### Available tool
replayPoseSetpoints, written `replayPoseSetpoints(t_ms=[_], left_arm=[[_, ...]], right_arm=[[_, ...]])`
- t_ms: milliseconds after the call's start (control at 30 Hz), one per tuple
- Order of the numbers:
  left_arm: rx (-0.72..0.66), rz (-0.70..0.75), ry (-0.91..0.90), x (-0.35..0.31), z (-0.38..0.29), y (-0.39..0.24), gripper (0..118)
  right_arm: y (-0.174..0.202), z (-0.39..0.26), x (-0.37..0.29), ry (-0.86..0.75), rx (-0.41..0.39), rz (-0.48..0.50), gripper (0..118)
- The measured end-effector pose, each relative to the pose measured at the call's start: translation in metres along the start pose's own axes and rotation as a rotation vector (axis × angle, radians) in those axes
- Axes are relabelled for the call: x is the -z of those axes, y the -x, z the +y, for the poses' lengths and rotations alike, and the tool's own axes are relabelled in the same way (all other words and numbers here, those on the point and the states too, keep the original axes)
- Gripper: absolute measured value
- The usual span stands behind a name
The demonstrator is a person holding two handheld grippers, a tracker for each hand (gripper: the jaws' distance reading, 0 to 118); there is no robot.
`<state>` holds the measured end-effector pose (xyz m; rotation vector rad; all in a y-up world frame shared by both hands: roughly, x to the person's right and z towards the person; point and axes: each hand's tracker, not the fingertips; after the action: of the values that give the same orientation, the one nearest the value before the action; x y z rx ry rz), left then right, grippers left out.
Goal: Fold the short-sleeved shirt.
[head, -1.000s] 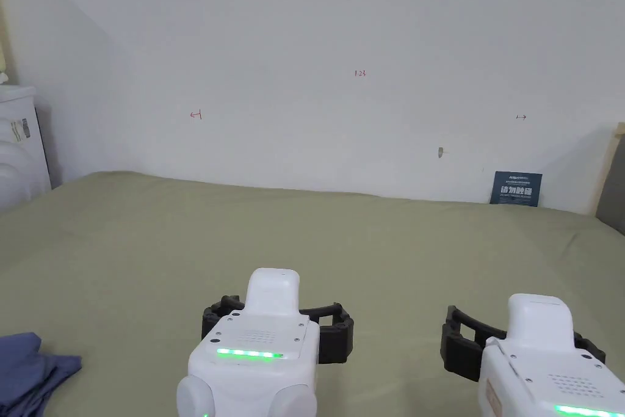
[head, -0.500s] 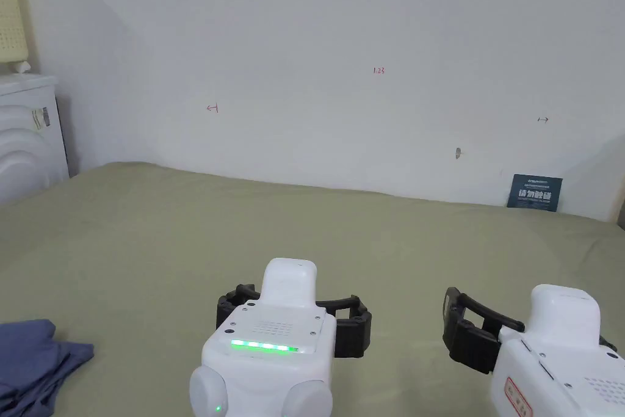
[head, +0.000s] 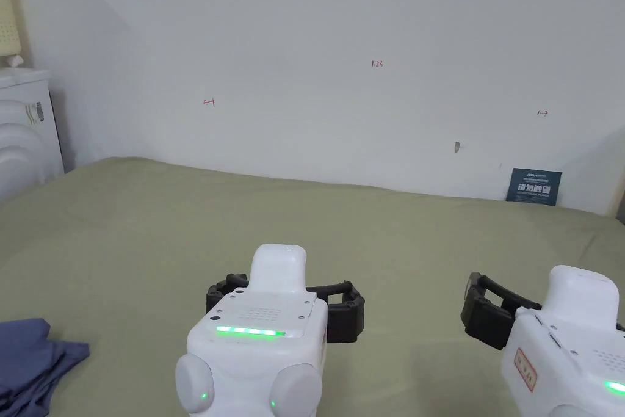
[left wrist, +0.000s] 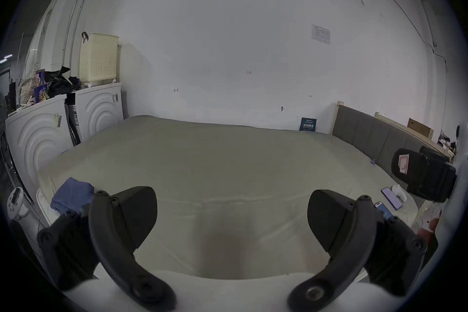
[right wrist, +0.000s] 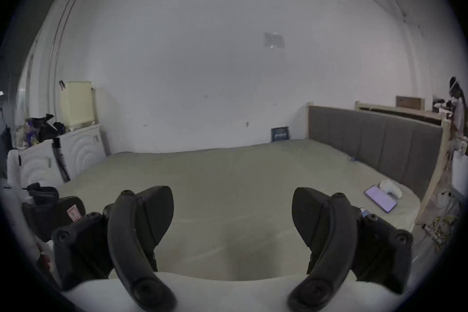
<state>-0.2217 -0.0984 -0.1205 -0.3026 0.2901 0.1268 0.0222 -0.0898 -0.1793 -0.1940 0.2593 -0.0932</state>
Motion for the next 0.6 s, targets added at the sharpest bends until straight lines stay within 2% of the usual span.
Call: replayPoseSetpoints(t_ms=[33, 133, 267, 467, 600], left_arm=[[0.002, 0.001, 0.000, 0.001, 0.001, 0.000, 118], [0.017, 0.010, 0.005, 0.005, 0.002, -0.001, 118], [0.011, 0.020, 0.022, 0.013, 0.002, 0.001, 118], [-0.009, 0.027, 0.039, 0.020, 0.001, 0.006, 118], [-0.019, 0.032, 0.056, 0.022, 0.002, 0.010, 118]], right_arm=[[-0.003, 0.000, 0.001, 0.026, 0.006, 0.031, 98], [-0.004, 0.001, 0.000, 0.034, 0.004, 0.026, 98], [-0.001, 0.001, 0.005, 0.035, -0.073, -0.028, 98], [-0.004, 0.004, 0.015, 0.086, -0.035, -0.025, 98], [-0.003, 0.004, 0.020, 0.099, -0.050, -0.037, 98]])
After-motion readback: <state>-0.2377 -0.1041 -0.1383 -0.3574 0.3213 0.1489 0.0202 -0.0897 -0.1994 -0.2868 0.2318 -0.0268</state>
